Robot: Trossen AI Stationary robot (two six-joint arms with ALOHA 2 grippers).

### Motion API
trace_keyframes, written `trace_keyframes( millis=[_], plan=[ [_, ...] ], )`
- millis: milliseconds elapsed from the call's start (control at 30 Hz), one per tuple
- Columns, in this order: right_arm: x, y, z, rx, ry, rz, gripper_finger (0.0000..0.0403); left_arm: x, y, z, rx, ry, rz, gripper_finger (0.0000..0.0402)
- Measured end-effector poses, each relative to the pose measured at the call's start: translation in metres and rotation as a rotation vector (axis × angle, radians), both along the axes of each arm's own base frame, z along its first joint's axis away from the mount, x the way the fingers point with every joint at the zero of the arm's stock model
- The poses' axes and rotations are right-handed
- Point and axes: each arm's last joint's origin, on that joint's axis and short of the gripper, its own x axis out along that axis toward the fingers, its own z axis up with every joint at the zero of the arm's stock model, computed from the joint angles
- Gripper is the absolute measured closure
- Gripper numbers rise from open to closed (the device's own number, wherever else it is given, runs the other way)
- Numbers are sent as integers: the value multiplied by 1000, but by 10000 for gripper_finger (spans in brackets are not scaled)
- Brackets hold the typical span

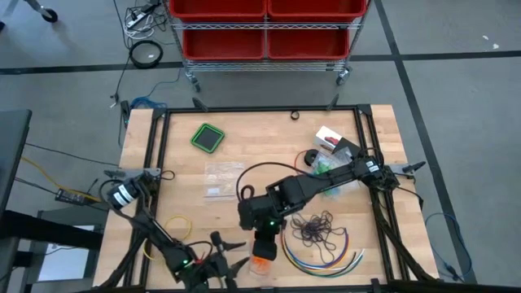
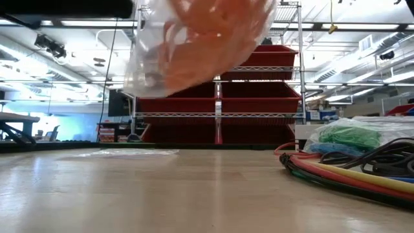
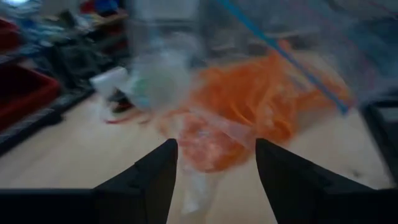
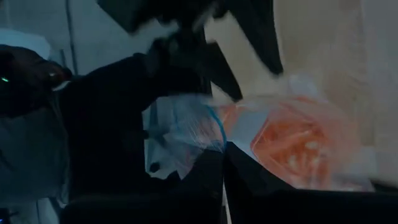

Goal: Sort rubber bands
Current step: Close the transparent zip bag

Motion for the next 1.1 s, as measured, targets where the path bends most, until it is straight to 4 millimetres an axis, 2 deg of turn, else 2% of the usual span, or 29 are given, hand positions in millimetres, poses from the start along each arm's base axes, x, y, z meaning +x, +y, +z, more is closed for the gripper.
trace_keyframes(
  millis=[200,533,833,1100],
  plan=[
    [4,-1,2,24,-35,0,403,7,4,-1,-32,31,-45,178],
    [0,-3,0,1,13,-14,403,3,0,-1,-30,33,-63,178],
    [4,-19,-2,-20,29,-58,403,1,-5,3,-15,22,-87,178],
    [6,-24,-2,-22,24,-64,403,1,-3,3,11,7,-43,178]
  ],
)
